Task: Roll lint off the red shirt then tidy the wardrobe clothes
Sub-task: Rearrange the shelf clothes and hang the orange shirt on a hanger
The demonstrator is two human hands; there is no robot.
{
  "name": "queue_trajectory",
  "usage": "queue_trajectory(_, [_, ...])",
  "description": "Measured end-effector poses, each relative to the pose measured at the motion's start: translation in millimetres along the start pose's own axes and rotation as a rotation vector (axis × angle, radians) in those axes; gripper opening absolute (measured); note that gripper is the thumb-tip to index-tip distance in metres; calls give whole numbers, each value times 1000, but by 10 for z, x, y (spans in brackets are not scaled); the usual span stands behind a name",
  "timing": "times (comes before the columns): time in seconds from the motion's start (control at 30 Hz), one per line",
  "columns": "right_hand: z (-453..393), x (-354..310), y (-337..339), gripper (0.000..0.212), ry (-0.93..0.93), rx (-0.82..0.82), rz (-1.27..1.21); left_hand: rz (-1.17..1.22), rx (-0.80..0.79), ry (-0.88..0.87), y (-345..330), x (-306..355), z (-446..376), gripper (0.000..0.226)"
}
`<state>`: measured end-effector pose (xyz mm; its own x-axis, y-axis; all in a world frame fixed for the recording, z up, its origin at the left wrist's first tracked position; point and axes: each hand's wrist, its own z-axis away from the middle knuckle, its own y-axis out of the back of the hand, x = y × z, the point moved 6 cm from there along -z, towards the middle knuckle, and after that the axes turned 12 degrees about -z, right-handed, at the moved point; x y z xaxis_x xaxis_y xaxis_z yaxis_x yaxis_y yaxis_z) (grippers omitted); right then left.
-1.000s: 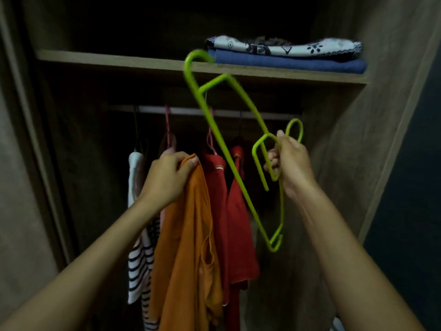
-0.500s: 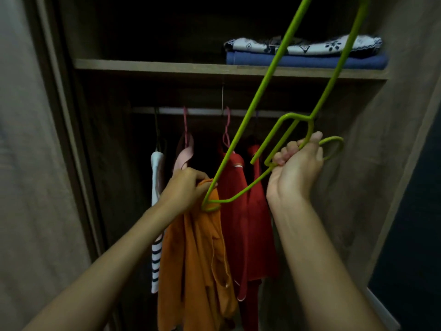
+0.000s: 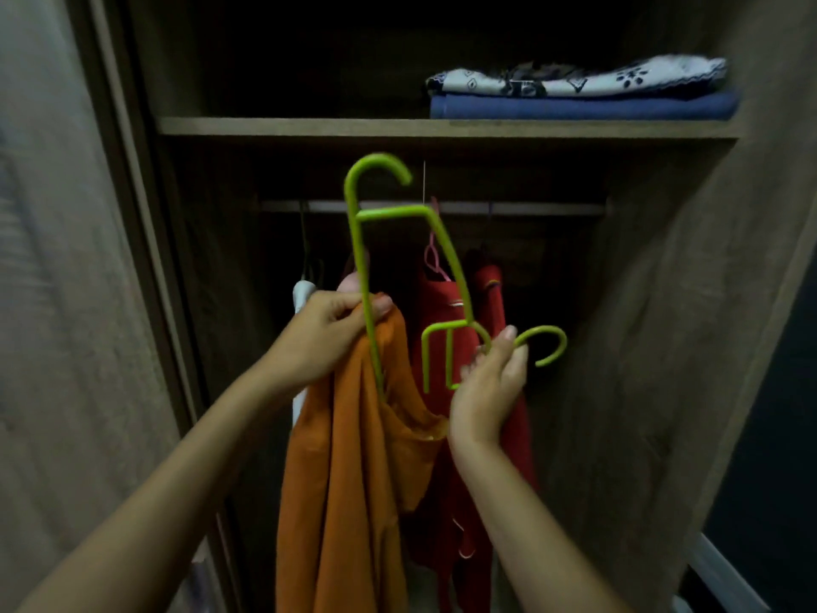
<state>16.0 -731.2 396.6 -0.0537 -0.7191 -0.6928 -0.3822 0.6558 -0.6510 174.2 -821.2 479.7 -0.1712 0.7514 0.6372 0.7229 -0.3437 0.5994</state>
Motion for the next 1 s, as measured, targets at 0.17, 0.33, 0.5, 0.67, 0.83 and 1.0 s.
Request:
queue_trajectory(0.17, [-53,-43,103,31,208,-165,321,27,278,-9,461,99,80,23])
queue_trajectory(0.33, [-261,-216,179,29,315,-341,553,-155,406,-27,752,-91,247,33])
queue_trajectory(0.5, [-360,-279,256,28,347,-418,681,-325,603,-101,772,-68,395,26])
queue_trajectory(0.67, [-359,-364,212,23,391,-525,831,-334,747,-123,801,-95,509,23])
queue_trajectory(0.83, [-58,-398,-241,22,464,-814,894,-465,359,-230,307,80,255,24])
queue_trajectory(1.0, [-279,-740,-425,22,420,-791,883,-469,438,-128,495,5,244,21])
